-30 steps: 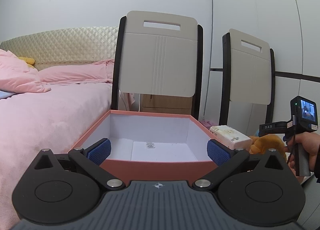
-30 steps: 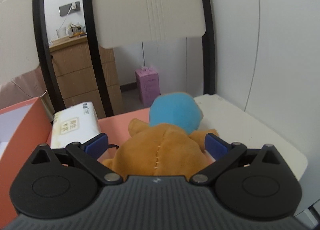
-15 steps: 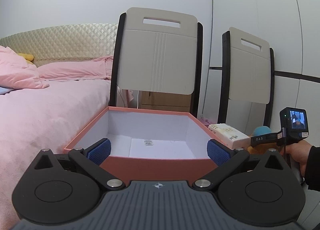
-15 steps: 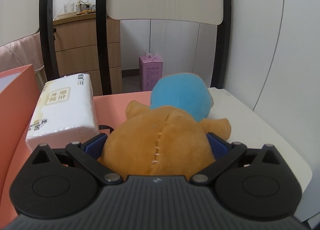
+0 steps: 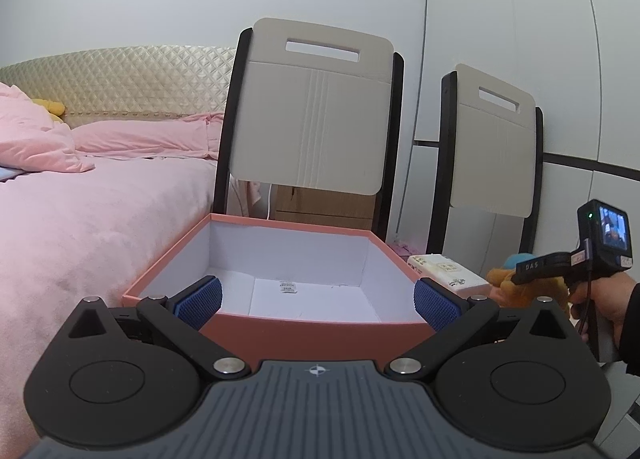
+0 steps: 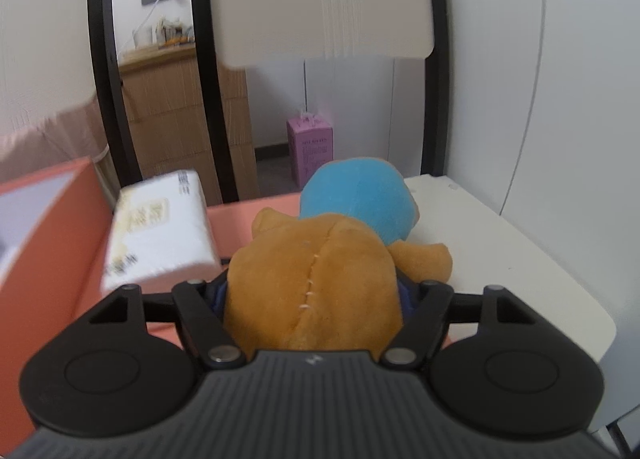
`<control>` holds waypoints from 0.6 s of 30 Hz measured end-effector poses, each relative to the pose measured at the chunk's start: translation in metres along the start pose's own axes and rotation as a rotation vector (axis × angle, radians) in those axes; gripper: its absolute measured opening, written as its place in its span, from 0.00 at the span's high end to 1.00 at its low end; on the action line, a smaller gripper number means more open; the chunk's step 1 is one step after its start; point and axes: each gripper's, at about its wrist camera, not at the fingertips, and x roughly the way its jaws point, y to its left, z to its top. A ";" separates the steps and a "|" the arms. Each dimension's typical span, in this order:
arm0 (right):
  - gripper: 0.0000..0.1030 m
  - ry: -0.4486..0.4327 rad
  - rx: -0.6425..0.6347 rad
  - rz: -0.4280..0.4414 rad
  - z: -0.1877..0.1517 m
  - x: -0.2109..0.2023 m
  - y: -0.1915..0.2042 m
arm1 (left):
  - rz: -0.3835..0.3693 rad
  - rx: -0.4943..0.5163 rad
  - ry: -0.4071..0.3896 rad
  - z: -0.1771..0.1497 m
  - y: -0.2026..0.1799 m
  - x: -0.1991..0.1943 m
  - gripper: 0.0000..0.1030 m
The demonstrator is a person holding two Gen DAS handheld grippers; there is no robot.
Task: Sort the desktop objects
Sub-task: 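Lift the orange plush with the right gripper and carry it over the box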
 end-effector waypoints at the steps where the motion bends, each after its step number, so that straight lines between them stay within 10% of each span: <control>1: 0.29 -0.005 0.005 0.003 0.002 -0.005 0.000 | -0.002 -0.001 -0.005 0.000 0.001 -0.001 0.00; 18: 0.27 -0.127 -0.138 0.290 0.080 -0.080 0.139 | 0.077 -0.014 -0.066 0.015 0.014 -0.013 0.00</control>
